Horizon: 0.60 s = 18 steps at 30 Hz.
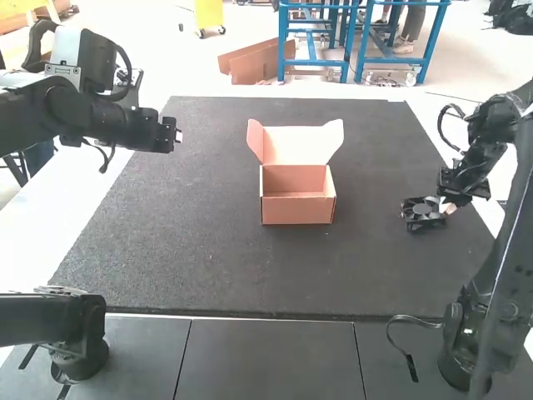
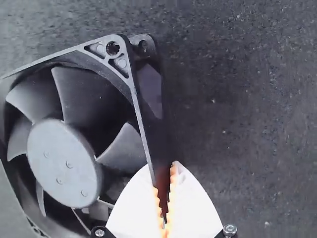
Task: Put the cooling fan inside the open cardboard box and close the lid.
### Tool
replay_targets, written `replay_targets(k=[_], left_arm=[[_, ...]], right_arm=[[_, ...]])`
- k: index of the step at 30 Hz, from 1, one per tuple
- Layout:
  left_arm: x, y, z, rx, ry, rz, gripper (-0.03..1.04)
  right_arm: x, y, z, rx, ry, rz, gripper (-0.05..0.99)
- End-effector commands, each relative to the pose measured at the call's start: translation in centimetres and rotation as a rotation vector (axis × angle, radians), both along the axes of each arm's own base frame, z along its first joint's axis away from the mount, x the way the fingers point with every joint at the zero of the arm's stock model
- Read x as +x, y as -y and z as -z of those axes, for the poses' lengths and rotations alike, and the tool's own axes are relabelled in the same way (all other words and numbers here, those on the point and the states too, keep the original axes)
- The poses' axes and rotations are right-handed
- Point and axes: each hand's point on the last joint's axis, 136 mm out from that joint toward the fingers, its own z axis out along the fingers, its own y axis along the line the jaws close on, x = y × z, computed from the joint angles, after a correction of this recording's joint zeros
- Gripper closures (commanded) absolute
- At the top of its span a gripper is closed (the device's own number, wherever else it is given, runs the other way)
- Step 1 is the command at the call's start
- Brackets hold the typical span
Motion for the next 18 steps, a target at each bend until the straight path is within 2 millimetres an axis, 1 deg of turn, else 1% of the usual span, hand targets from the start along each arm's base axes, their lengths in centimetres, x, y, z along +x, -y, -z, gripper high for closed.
replay_targets(k=[1,4,7,9,11,15,18], left_arm=[[0.1,0.3,-0.7,0.0,0.02,0.016,0.04],[0.0,0.2,0.0,0.003,0.003,0.015,0.04],[-0.2,0.2,0.7,0.006,-0.01,0.015,0.04],[-0.3,0.2,1.2,0.009,-0.021,0.017,0.04],[-0.4,0.2,1.7,0.016,-0.029,0.021,0.04],[-0.4,0.1,2.4,0.027,-0.034,0.027,0.04],[-0.4,0.0,2.7,0.034,-0.033,0.026,0.04]], right_arm=[[0.8,-1.7,-6.8,0.067,0.158,0.009,0.95],[-0.6,-2.5,-10.1,0.066,0.199,0.009,0.95],[-1.0,-3.3,-13.6,0.071,0.292,0.046,0.95],[-1.3,-4.3,-15.6,0.087,0.344,0.059,0.95],[-1.5,-5.8,-17.3,0.126,0.39,0.072,0.95],[-2.8,-9.1,-19.2,0.169,0.406,0.053,0.95],[-3.6,-12.4,-20.0,0.231,0.391,0.023,0.95]])
